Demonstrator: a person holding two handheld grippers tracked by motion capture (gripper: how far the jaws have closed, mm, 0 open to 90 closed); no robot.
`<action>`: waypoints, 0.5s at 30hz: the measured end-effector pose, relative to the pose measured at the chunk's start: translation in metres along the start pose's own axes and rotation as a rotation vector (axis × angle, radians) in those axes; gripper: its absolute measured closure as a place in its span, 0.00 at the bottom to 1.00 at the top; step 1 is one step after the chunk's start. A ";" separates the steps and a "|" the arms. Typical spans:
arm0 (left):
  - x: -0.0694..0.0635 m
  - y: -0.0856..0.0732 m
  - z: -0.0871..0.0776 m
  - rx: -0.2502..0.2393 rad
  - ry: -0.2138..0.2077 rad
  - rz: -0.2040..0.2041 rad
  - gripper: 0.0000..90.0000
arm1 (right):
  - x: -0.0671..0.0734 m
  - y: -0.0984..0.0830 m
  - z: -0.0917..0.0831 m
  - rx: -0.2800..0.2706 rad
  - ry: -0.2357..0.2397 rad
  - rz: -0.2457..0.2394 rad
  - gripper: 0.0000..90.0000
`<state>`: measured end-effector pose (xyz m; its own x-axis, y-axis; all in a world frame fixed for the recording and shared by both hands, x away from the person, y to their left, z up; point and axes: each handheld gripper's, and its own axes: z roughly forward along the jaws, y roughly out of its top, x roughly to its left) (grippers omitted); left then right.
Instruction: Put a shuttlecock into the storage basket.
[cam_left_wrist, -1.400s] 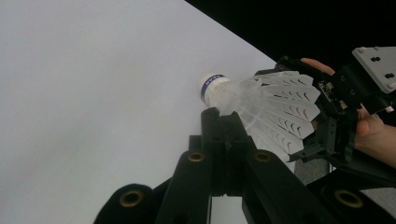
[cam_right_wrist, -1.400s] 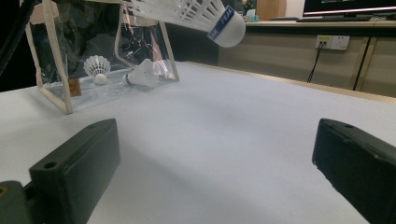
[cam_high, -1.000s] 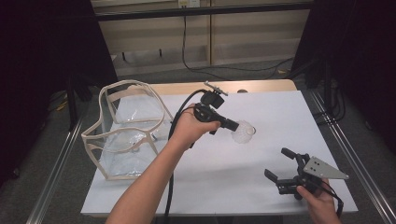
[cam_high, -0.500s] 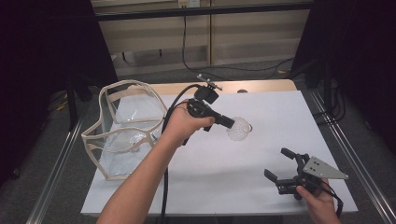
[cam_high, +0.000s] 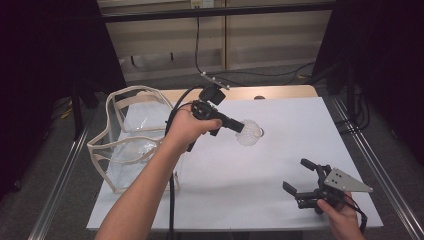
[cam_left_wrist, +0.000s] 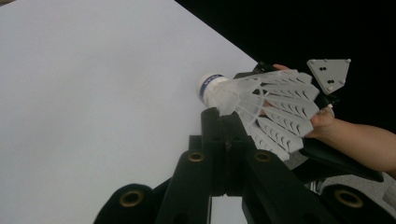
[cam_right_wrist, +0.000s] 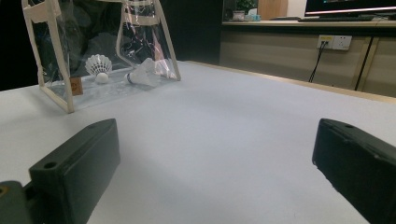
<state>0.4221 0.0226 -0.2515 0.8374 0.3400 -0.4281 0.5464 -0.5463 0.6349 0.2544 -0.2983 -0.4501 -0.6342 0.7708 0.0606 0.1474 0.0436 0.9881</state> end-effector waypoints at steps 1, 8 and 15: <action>0.000 0.000 -0.001 0.000 -0.001 0.000 1.00 | 0.000 0.000 0.000 0.000 0.000 0.000 0.01; 0.000 0.000 -0.008 -0.001 -0.001 -0.016 1.00 | 0.000 0.000 0.000 -0.001 0.001 -0.005 0.01; 0.003 0.000 -0.018 -0.002 0.012 -0.020 1.00 | 0.000 0.000 0.000 -0.002 -0.002 -0.004 0.01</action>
<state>0.4254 0.0372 -0.2411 0.8263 0.3603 -0.4328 0.5631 -0.5379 0.6273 0.2543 -0.2986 -0.4499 -0.6335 0.7717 0.0561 0.1432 0.0457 0.9886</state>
